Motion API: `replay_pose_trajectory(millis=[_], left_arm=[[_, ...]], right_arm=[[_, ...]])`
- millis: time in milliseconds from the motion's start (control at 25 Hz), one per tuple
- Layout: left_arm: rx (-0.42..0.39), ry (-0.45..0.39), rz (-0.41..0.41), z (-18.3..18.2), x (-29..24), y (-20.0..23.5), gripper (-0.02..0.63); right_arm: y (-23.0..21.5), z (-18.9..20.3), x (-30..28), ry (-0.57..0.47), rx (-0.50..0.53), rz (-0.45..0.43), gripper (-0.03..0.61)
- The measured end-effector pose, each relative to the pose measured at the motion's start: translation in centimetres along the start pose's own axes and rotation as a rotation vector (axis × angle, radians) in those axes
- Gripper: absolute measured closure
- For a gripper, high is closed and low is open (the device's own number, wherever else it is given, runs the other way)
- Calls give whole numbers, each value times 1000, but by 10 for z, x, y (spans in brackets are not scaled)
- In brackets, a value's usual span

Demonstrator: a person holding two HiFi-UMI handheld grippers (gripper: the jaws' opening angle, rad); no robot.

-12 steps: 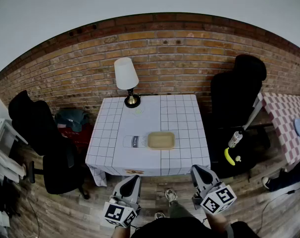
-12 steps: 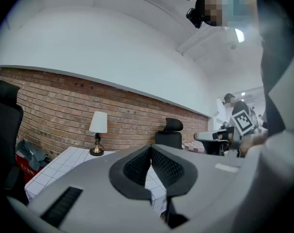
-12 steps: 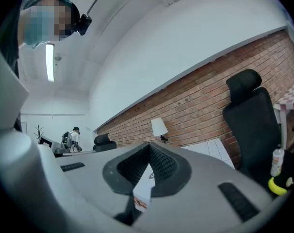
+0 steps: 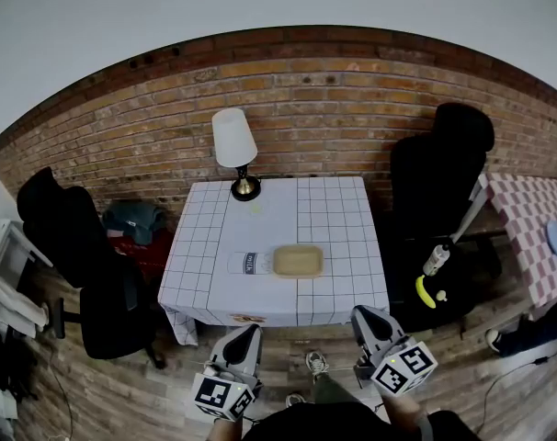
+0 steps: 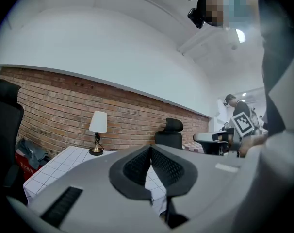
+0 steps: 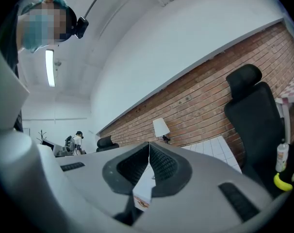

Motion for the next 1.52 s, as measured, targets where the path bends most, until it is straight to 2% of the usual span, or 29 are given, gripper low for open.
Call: replay_pose_trajectory(millis=[400,880,1080,1520], left_arm=[[19,12,-15,-13,-39,16,603],[-6,23,-24,-39,-122,57,603],[7,22,-23,-50,-154,69,603],[37,36,-88,-55,-196,91,603]], right_arm=[[-33,-15,-34,33,-13,-20,574],[-87,-38,-105,72,-8,-57,574],[-109,-47,-130,89,-15,-74,574],[-144,-59,-178,132,1,-132,574]])
Point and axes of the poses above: the fingertips, and each gripper's own axes: x backward along the fingers, y to its left, z out of its underside, the point moved 8 cm from there along x, backward along the fingers, and after that the axes turned 14 degrees about y, right-handed, at the moved point
